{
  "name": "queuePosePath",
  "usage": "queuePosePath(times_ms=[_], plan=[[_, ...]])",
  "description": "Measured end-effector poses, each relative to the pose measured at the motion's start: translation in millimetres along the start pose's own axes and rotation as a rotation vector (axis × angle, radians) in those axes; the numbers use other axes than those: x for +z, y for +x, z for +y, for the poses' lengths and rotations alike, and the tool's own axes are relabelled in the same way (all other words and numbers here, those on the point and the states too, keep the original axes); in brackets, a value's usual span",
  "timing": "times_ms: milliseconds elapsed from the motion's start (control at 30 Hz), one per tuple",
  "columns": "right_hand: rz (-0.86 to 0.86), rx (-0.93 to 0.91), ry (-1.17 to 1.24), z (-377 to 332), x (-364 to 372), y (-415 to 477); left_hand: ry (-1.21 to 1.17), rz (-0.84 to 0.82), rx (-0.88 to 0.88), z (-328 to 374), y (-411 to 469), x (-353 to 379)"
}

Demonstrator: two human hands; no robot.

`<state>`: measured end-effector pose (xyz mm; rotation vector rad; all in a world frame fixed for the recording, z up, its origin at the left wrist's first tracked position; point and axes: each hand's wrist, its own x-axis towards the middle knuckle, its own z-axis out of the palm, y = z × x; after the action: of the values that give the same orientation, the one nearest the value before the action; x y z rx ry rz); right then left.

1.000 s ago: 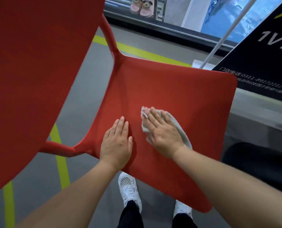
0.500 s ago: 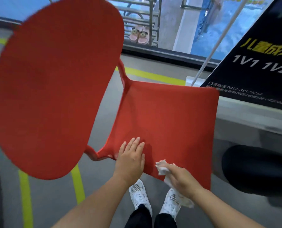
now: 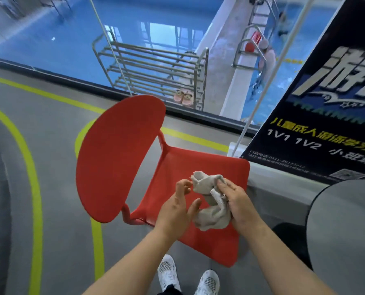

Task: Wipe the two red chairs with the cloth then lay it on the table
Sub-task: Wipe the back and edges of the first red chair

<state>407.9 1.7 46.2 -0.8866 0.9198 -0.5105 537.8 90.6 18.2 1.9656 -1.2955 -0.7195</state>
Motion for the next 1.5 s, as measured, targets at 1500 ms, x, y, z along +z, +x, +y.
queuePosePath(times_ms=[1500], plan=[[0.407, -0.065, 0.729, 37.6, 217.1, 123.0, 0.268, -0.271, 0.3, -26.7, 192.3, -224.8]])
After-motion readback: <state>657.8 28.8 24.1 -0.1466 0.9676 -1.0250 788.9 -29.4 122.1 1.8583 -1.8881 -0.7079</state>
